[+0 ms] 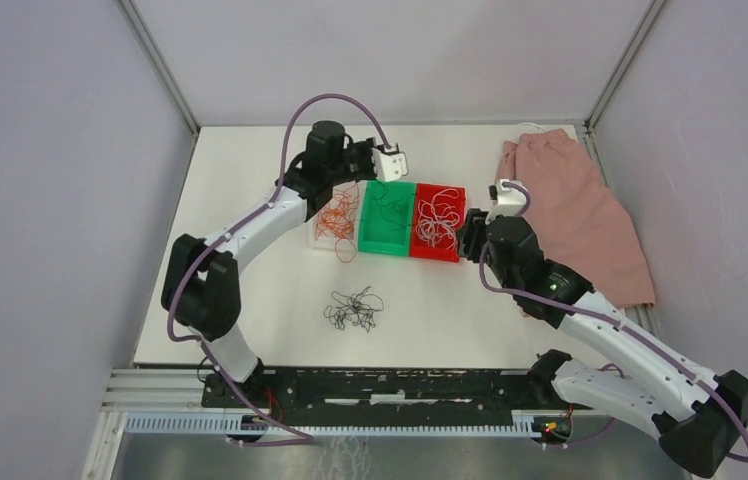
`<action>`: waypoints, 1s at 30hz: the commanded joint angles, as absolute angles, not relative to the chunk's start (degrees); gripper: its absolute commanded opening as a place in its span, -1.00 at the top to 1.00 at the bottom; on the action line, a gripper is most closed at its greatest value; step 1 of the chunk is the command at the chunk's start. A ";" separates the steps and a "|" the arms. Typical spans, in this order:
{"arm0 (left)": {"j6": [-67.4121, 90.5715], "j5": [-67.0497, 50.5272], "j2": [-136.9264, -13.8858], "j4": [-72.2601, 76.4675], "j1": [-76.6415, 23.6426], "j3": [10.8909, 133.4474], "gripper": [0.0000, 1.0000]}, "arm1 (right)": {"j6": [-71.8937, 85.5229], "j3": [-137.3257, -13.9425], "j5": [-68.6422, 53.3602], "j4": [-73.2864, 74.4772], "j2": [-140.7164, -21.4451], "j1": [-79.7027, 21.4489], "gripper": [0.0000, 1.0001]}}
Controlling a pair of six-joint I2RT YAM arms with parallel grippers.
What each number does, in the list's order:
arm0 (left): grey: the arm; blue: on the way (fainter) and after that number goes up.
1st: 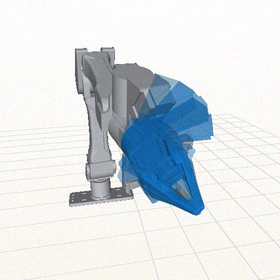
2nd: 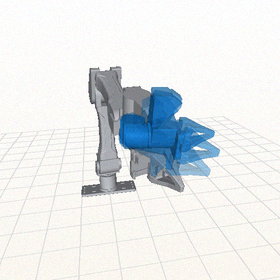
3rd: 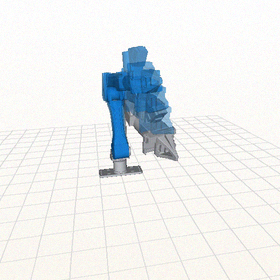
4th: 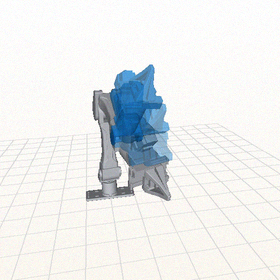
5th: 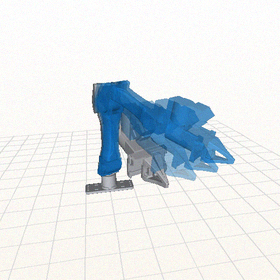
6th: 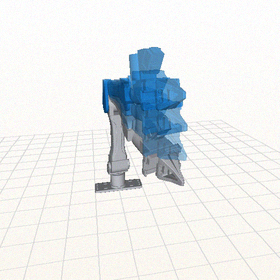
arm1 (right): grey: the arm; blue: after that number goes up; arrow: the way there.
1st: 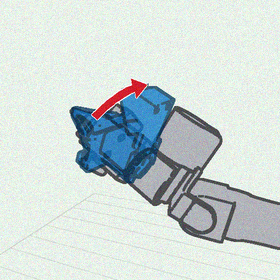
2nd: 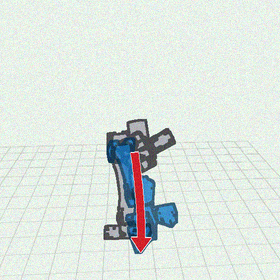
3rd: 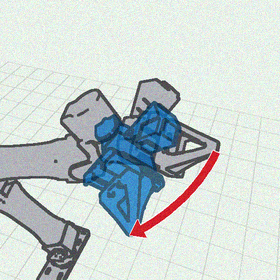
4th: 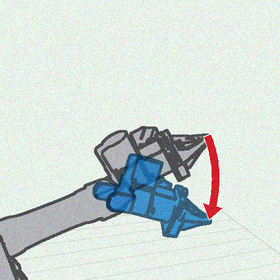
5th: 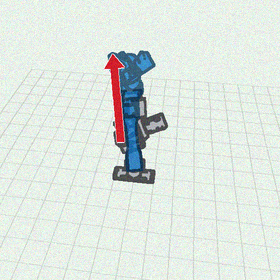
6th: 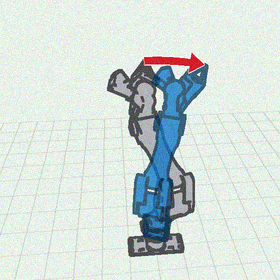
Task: Untangle the cables
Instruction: Place the cable in the bin.
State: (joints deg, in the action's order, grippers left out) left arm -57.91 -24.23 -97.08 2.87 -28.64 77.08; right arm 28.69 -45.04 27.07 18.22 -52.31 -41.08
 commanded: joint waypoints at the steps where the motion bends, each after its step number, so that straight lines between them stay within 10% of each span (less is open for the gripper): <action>1: -64.31 -21.65 -98.40 7.32 -29.24 79.89 0.94 | 29.56 -44.83 27.12 17.14 -50.87 -40.83 -0.09; 30: -49.66 -13.70 -108.66 -10.90 -35.75 81.05 0.82 | 29.14 -43.61 28.97 20.22 -46.33 -40.83 -0.09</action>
